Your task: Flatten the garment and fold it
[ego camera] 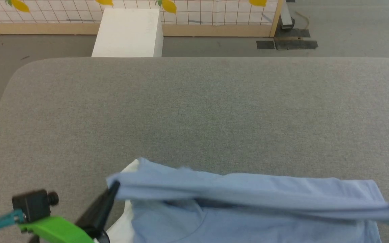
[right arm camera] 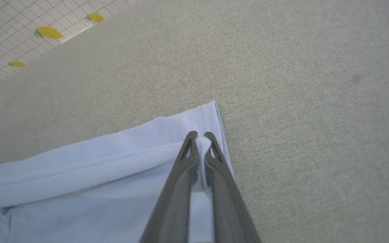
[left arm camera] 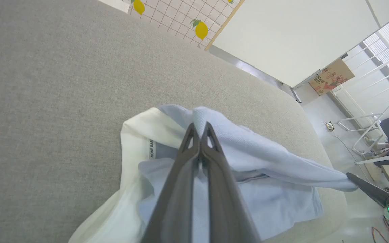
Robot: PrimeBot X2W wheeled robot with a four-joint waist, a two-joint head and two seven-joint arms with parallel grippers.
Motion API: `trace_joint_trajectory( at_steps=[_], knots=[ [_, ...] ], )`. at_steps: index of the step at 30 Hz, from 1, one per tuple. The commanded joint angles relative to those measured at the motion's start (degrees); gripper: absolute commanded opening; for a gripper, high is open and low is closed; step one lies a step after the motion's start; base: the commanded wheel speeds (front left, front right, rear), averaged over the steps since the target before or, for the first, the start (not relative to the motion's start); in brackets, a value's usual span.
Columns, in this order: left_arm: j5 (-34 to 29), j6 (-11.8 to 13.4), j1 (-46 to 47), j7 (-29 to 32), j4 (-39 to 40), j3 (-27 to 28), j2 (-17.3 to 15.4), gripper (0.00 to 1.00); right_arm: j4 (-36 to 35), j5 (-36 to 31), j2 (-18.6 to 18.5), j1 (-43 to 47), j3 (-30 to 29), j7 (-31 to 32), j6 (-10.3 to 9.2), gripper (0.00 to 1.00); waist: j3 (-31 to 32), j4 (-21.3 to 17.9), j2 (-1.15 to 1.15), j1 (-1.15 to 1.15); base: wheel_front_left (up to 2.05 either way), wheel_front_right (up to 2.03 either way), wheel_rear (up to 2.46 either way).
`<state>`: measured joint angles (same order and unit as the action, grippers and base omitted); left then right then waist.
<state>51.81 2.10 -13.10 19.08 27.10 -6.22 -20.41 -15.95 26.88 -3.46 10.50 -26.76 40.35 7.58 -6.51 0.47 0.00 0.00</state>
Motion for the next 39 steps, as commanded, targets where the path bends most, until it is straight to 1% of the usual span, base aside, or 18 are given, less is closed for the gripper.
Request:
trace_joint_trajectory(
  at_steps=[1,3,8,14,19,20,21,22,23,24,25,26,27,30,32,36,39],
  knots=[
    [1.1,0.4,-2.2,0.2,0.5,0.1,0.5,0.00,-0.1,0.5,0.3,1.4,-0.2,0.5,-0.09,0.00,0.1,0.2,0.00,0.00,0.00,0.00,0.00],
    [2.2,1.6,-5.5,1.9,-0.4,-0.8,0.5,0.00,0.9,0.8,0.5,3.2,-0.4,1.3,-0.09,0.00,0.1,0.3,0.00,0.00,0.00,0.00,0.00],
    [3.5,1.5,-5.7,3.2,-4.9,-2.3,1.3,0.00,4.0,-0.5,0.5,3.8,0.3,1.5,-0.09,0.00,-0.5,0.5,0.00,0.00,0.00,0.00,0.00],
    [2.2,0.6,0.0,3.1,-15.0,-4.2,2.1,0.00,9.2,-3.3,0.6,1.3,3.7,0.2,-0.09,0.00,-1.4,0.4,0.00,0.00,0.00,0.00,0.00],
    [1.7,-0.8,4.9,3.5,-23.3,-6.0,3.2,0.00,14.5,-4.8,0.6,-1.4,5.1,-0.5,-0.09,0.00,-2.4,0.0,0.00,0.00,0.00,0.00,0.00],
    [1.7,-0.9,5.7,3.2,-24.6,-6.1,3.5,0.15,15.5,-5.0,0.6,-1.9,5.3,-0.8,-0.09,0.02,-2.7,-0.1,0.00,0.00,0.00,0.00,0.00],
    [1.6,-1.1,6.7,2.9,-26.0,-6.2,3.8,0.24,16.8,-4.9,0.6,-2.7,5.5,-1.1,-0.09,0.15,-3.1,-0.3,0.00,0.00,0.00,0.00,0.00],
    [1.3,-1.2,7.4,2.8,-27.1,-6.4,3.9,0.35,17.8,-4.8,0.6,-3.3,5.6,-1.5,-0.09,0.31,-3.3,-0.4,0.00,0.00,0.00,0.00,0.00],
    [1.1,-1.5,8.2,2.4,-28.2,-6.6,4.2,0.57,18.8,-4.8,0.6,-4.0,5.7,-2.1,-0.09,0.44,-3.5,-0.5,0.00,0.00,0.00,0.00,0.00],
    [0.9,-1.7,8.8,1.7,-29.0,-6.6,4.5,0.67,19.6,-5.0,0.6,-4.4,5.7,-2.6,-0.09,0.79,-3.6,-0.5,0.00,0.00,0.00,0.00,0.00],
    [0.7,-1.9,9.3,1.1,-29.8,-6.7,4.7,0.68,20.6,-5.1,0.6,-4.7,5.7,-3.1,-0.09,1.00,-3.6,-0.6,0.00,0.00,0.00,0.00,0.00],
    [0.5,-2.2,9.6,0.8,-30.3,-6.8,4.9,0.89,21.2,-4.9,0.6,-4.9,5.6,-3.3,-0.09,1.00,-3.5,-0.6,0.00,0.00,0.00,0.00,0.00],
    [0.4,-2.4,9.8,0.1,-30.4,-6.8,5.1,1.00,21.7,-4.4,0.6,-5.0,5.5,-3.4,-0.09,1.00,-3.4,-0.6,0.00,0.00,0.00,0.00,0.00],
    [0.3,-2.7,9.2,-1.5,-29.4,-6.1,5.2,1.00,21.0,-3.4,0.5,-4.5,5.5,-2.7,-0.09,1.00,-2.8,-0.5,0.00,0.00,0.00,0.00,0.00],
    [0.0,-2.6,8.2,-2.6,-27.5,-5.5,4.9,1.00,18.8,-2.5,0.2,-3.6,5.5,-1.8,-0.09,1.00,-2.3,-0.3,0.00,0.00,0.00,0.00,0.00],
    [-0.3,-1.9,5.2,-4.6,-21.3,-3.9,4.2,1.00,11.3,-0.2,-0.4,-1.1,5.0,0.2,-0.09,1.00,-1.0,-0.2,0.00,0.00,0.00,0.00,0.00],
    [-3.5,-0.7,3.8,-9.7,-15.7,-1.7,4.1,1.00,4.3,0.0,-0.3,-0.5,3.4,-2.8,-0.09,1.00,-0.1,-0.1,0.00,0.00,0.00,0.00,0.00]
  ],
)
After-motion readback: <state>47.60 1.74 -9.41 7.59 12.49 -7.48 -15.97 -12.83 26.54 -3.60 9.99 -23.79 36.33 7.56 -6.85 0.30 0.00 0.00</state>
